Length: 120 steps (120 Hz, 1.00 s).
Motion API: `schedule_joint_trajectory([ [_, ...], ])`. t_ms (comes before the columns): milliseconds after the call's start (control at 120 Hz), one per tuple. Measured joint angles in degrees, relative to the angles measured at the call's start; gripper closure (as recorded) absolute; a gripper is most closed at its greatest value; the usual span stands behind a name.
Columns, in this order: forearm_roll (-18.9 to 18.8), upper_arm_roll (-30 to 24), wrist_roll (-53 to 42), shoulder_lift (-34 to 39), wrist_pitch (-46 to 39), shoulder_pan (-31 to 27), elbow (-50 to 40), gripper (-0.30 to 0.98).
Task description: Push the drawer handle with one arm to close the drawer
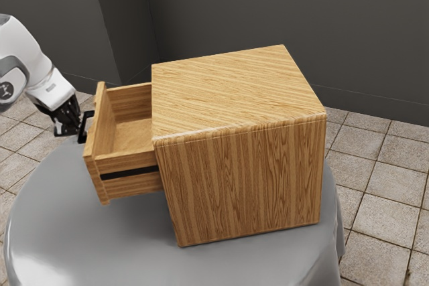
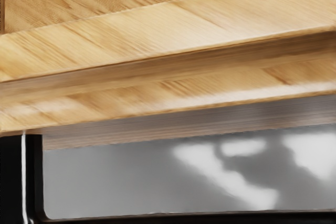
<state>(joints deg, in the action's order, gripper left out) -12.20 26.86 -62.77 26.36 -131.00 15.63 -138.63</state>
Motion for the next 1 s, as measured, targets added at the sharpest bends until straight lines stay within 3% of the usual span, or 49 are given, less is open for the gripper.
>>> schedule_joint_trajectory([
  [1000, 7.80, -3.94, 1.48, -4.13, -9.90, 0.36, 0.14, 0.78],
])
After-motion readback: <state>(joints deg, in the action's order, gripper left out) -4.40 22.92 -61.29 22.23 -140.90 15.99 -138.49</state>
